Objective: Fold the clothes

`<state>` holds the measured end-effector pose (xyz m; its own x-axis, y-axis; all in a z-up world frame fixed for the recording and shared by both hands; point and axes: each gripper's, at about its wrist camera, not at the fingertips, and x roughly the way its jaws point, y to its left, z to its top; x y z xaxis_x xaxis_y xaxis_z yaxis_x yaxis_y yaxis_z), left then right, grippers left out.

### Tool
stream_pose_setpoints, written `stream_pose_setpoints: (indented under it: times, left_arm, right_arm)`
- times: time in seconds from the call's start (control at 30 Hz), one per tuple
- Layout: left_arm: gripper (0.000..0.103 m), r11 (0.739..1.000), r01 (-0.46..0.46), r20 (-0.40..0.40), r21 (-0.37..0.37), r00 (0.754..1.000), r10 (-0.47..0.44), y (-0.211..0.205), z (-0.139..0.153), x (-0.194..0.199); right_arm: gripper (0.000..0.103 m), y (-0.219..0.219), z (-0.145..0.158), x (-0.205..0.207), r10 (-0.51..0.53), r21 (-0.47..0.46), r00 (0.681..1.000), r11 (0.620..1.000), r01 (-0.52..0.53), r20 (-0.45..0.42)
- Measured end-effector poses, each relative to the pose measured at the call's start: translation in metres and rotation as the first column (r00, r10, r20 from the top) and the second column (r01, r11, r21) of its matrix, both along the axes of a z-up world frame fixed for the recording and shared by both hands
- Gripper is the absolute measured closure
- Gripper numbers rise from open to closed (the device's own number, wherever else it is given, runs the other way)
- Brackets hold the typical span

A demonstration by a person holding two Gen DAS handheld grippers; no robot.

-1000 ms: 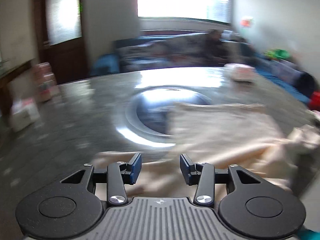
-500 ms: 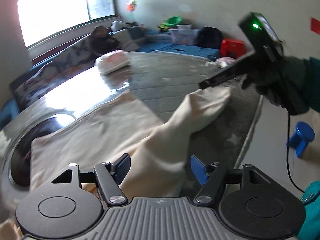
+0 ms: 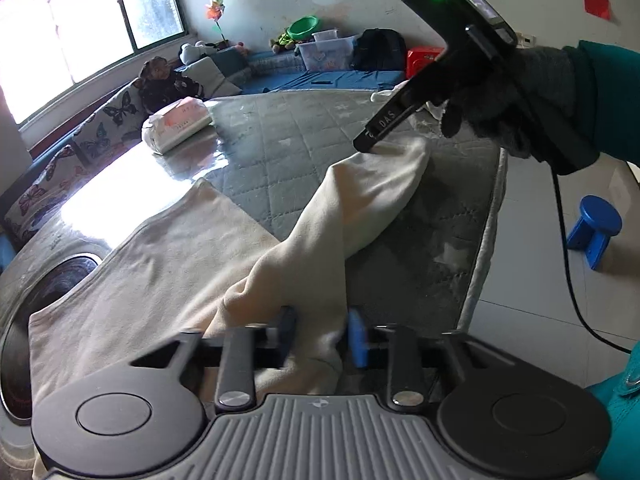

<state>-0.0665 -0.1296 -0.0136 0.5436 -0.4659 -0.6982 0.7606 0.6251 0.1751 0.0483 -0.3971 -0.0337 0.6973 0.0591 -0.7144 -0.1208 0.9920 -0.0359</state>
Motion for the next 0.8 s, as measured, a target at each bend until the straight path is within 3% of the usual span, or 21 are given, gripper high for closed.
stream_pose_setpoints:
  times: [0.03,0.13,0.27,0.4,0.53,0.67,0.77,0.8]
  left_arm:
    - [0.095,1.000,0.004,-0.017,-0.010,1.000,-0.004,0.001,0.000,0.001]
    - [0.100,0.999,-0.001,-0.048,-0.040,0.999,-0.001,0.007,0.001,0.006]
    - [0.100,0.992,-0.001,-0.094,-0.126,0.995,-0.011,0.023,0.015,0.009]
    - [0.100,0.981,0.021,-0.112,-0.190,0.993,-0.043,0.035,0.029,0.007]
    - [0.100,0.971,0.087,-0.152,-0.224,0.981,-0.123,0.035,0.028,-0.004]
    - [0.100,0.966,0.162,-0.188,-0.203,0.961,-0.200,0.024,0.019,-0.012]
    - [0.100,0.961,0.199,-0.208,-0.191,0.949,-0.238,0.022,0.013,-0.015]
    - [0.100,0.960,0.210,-0.214,-0.187,0.945,-0.249,0.022,0.012,-0.015]
  right_arm:
    - [0.094,0.000,0.001,0.001,0.001,0.001,1.000,1.000,-0.001,0.004]
    - [0.096,0.002,0.010,0.000,0.017,0.009,0.999,1.000,-0.017,0.042]
    - [0.096,0.001,0.039,-0.007,0.034,0.032,0.986,0.999,-0.040,0.164]
    - [0.096,-0.010,0.071,-0.024,0.036,0.074,0.953,0.995,-0.061,0.302]
    - [0.094,-0.027,0.070,-0.049,0.031,0.064,0.952,0.997,-0.053,0.305]
    - [0.091,-0.048,0.045,-0.062,-0.085,0.004,0.976,0.996,0.086,0.201]
    - [0.090,-0.057,0.041,-0.074,-0.117,0.016,0.979,0.993,0.116,0.164]
    - [0.085,-0.056,0.041,-0.078,-0.107,0.027,0.982,0.994,0.104,0.156]
